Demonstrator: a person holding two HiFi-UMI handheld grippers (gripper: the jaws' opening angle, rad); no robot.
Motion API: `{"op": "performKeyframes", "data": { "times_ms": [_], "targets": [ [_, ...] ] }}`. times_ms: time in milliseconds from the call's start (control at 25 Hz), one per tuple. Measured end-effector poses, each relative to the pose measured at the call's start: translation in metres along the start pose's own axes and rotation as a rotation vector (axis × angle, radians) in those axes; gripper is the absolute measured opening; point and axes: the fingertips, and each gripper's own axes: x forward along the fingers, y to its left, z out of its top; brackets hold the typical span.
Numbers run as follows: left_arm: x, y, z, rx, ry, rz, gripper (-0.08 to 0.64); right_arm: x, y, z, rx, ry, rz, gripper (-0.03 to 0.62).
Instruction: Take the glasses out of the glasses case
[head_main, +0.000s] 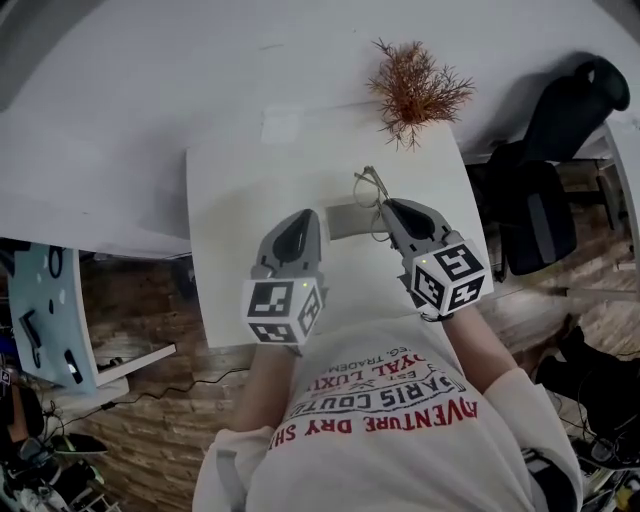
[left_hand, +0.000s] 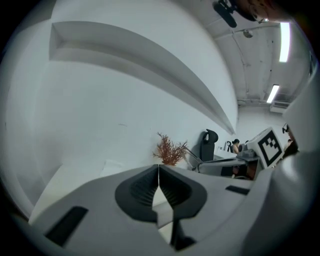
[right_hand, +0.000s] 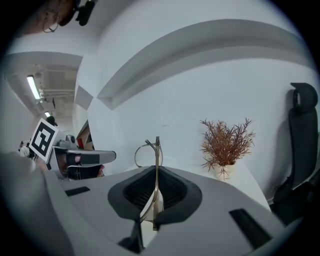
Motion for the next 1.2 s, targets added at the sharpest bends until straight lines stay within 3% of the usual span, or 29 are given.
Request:
{"op": "performKeyframes", "data": {
  "times_ms": [520,1200],
  "targets": [
    [-0.013,0.003,0.012,0.013,-0.060,-0.039,0.008,-0.011,0.017,0.009,0.008,-0.093,-0.122,0.026],
    [-0.016,-0.003,0.005,-0.008,-0.048,-0.048,0.008,-0.012,0.024,0.002,-0.019,-0.088,-0.144,0.026]
  ]
}}
